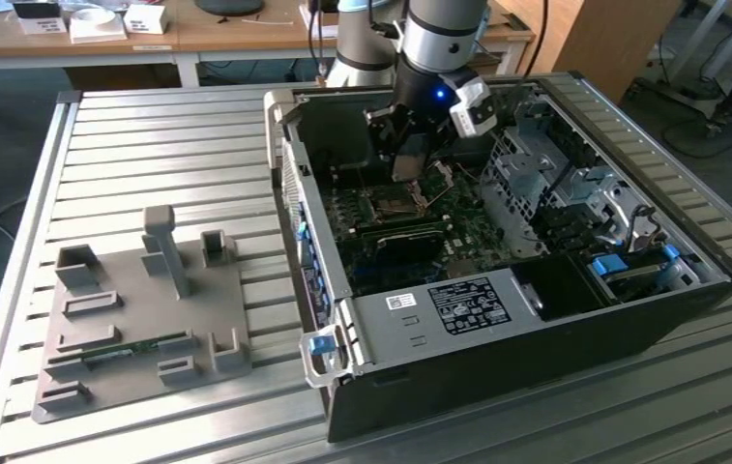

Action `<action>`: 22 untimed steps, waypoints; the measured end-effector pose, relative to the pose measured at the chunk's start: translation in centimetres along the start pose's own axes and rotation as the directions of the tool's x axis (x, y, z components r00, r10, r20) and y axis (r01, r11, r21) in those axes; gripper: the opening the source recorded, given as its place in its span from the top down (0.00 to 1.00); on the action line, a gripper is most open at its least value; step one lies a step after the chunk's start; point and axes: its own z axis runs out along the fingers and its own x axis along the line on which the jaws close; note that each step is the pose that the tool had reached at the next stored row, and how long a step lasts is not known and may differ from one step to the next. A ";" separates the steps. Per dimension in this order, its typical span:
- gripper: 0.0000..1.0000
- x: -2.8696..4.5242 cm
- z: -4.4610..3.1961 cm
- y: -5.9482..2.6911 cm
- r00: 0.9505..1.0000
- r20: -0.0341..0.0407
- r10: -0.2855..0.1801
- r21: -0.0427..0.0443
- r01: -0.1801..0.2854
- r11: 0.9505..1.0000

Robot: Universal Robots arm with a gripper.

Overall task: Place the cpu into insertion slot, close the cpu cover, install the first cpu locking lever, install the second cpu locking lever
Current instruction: 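Place the cpu into insertion slot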

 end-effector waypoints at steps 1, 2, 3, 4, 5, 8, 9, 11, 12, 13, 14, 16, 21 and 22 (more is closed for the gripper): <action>0.46 0.00 0.03 0.00 1.000 0.000 0.000 0.000 0.000 1.000; 0.46 0.00 0.03 0.00 1.000 0.000 0.000 0.000 0.000 1.000; 0.46 0.00 0.03 0.00 1.000 0.000 0.000 0.000 0.000 1.000; 0.46 0.00 0.04 0.00 1.000 0.000 0.000 0.000 0.000 1.000; 0.46 0.00 0.05 0.00 1.000 0.000 0.000 0.000 0.000 1.000; 0.46 0.00 0.05 0.00 1.000 0.000 0.000 0.000 0.000 1.000; 0.46 0.00 0.05 -0.01 1.000 0.000 0.000 0.000 0.000 1.000; 0.46 0.00 0.14 -0.01 1.000 0.000 0.000 -0.001 0.000 1.000; 0.46 0.00 0.19 -0.02 1.000 0.000 0.000 0.000 0.000 1.000; 0.46 0.00 0.25 -0.02 1.000 0.000 0.000 0.000 0.000 1.000; 0.46 0.01 0.32 -0.03 1.000 0.000 0.000 0.000 0.000 1.000; 0.46 0.01 0.35 -0.03 1.000 0.000 0.000 0.000 0.000 1.000; 0.46 0.01 0.38 -0.04 1.000 0.000 0.000 0.000 0.000 1.000; 0.46 0.01 0.39 -0.04 1.000 0.000 0.000 0.000 0.000 1.000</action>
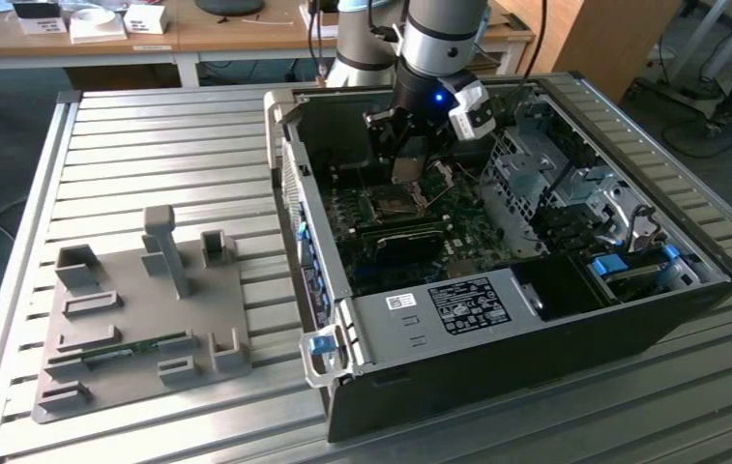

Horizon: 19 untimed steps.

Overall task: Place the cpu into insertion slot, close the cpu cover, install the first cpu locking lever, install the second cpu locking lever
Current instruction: 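Place the cpu into insertion slot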

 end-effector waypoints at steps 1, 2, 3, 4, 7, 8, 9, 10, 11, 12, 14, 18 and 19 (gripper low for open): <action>0.46 0.00 0.00 0.00 1.000 0.000 0.000 0.000 0.000 1.000; 0.46 0.00 0.00 0.00 1.000 0.000 0.000 0.000 0.000 1.000; 0.46 0.00 0.01 0.00 1.000 0.000 0.000 0.000 0.000 1.000; 0.46 0.00 0.01 0.00 1.000 0.000 0.000 0.000 0.000 1.000; 0.46 0.00 0.02 0.00 1.000 0.000 0.003 0.000 -0.003 1.000; 0.46 0.00 0.03 0.00 1.000 0.001 0.009 0.000 -0.009 1.000; 0.46 0.00 0.04 0.00 1.000 0.002 0.020 0.000 -0.020 1.000; 0.46 0.00 0.05 0.00 0.999 0.004 0.036 0.001 -0.036 0.999; 0.46 0.00 0.07 -0.01 0.999 0.005 0.054 0.001 -0.054 0.999; 0.46 0.00 0.07 -0.01 0.998 0.007 0.069 0.001 -0.069 0.998; 0.46 0.00 0.08 -0.01 0.997 0.008 0.076 0.002 -0.076 0.997; 0.46 0.00 0.08 -0.01 0.997 0.008 0.076 0.002 -0.076 0.997; 0.46 0.00 0.08 -0.01 0.997 0.008 0.077 0.002 -0.077 0.997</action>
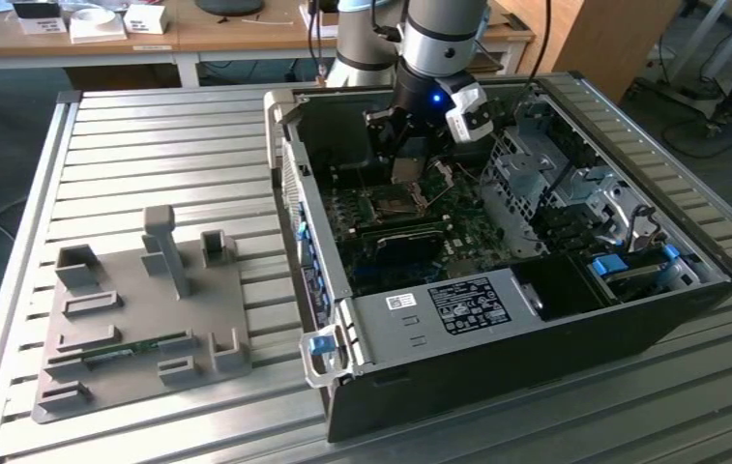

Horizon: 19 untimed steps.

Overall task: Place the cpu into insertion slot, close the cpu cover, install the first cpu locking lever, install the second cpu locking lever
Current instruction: 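Place the cpu into insertion slot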

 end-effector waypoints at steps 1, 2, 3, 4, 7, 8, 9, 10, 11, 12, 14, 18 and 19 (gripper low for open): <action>0.46 0.00 0.00 0.00 1.000 0.000 0.001 0.000 -0.001 1.000; 0.46 0.00 0.02 0.00 1.000 0.001 0.007 0.000 -0.007 1.000; 0.46 0.00 0.04 0.00 1.000 0.002 0.018 0.000 -0.018 1.000; 0.46 0.00 0.05 0.00 0.999 0.003 0.034 0.001 -0.034 0.999; 0.46 0.00 0.12 -0.01 0.996 0.009 0.089 0.002 -0.089 0.996; 0.46 0.00 0.14 -0.01 0.994 0.011 0.107 0.002 -0.107 0.994; 0.46 0.01 0.16 -0.01 0.992 0.012 0.124 0.002 -0.124 0.992; 0.46 0.01 0.18 -0.02 0.990 0.014 0.142 0.003 -0.142 0.990; 0.46 0.00 0.20 -0.02 0.987 0.016 0.160 0.003 -0.160 0.987; 0.46 0.00 0.21 -0.02 0.984 0.018 0.177 0.003 -0.177 0.984; 0.46 0.00 0.21 -0.03 0.979 0.020 0.201 0.003 -0.201 0.980; 0.46 0.01 0.22 -0.02 0.979 0.020 0.202 0.003 -0.202 0.979; 0.46 0.01 0.22 -0.02 0.979 0.020 0.202 0.003 -0.202 0.979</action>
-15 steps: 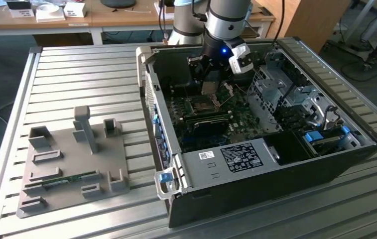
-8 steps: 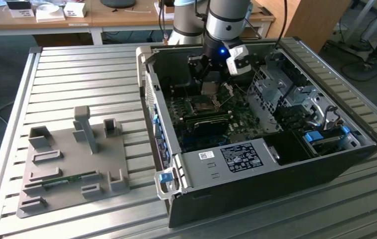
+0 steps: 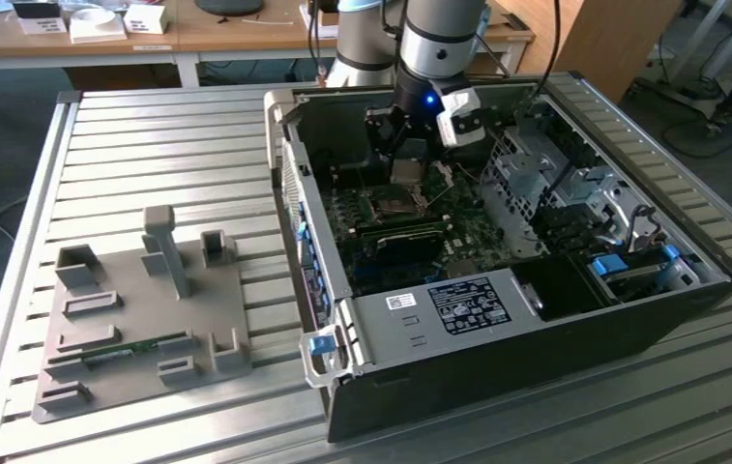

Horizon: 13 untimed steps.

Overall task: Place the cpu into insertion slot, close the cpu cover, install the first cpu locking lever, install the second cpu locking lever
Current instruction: 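Place the cpu into insertion slot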

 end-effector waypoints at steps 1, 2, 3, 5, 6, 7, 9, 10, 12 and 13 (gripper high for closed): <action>0.46 0.00 0.00 0.00 1.000 0.000 0.001 0.000 -0.001 1.000; 0.46 0.00 0.00 0.00 1.000 0.000 0.004 0.000 -0.004 1.000; 0.46 0.00 0.00 0.00 1.000 0.001 0.013 0.000 -0.013 1.000; 0.46 0.00 0.00 0.00 0.999 0.004 0.040 0.001 -0.040 0.999; 0.46 0.00 0.00 0.00 0.998 0.006 0.056 0.001 -0.056 0.998; 0.46 0.00 0.00 0.00 0.997 0.007 0.073 0.001 -0.073 0.997; 0.46 0.00 0.00 0.00 0.994 0.011 0.108 0.002 -0.109 0.994; 0.46 0.00 0.00 0.00 0.992 0.013 0.127 0.002 -0.127 0.992; 0.46 0.00 0.00 0.00 0.987 0.016 0.163 0.003 -0.163 0.987; 0.46 0.00 0.00 0.00 0.983 0.018 0.180 0.003 -0.180 0.984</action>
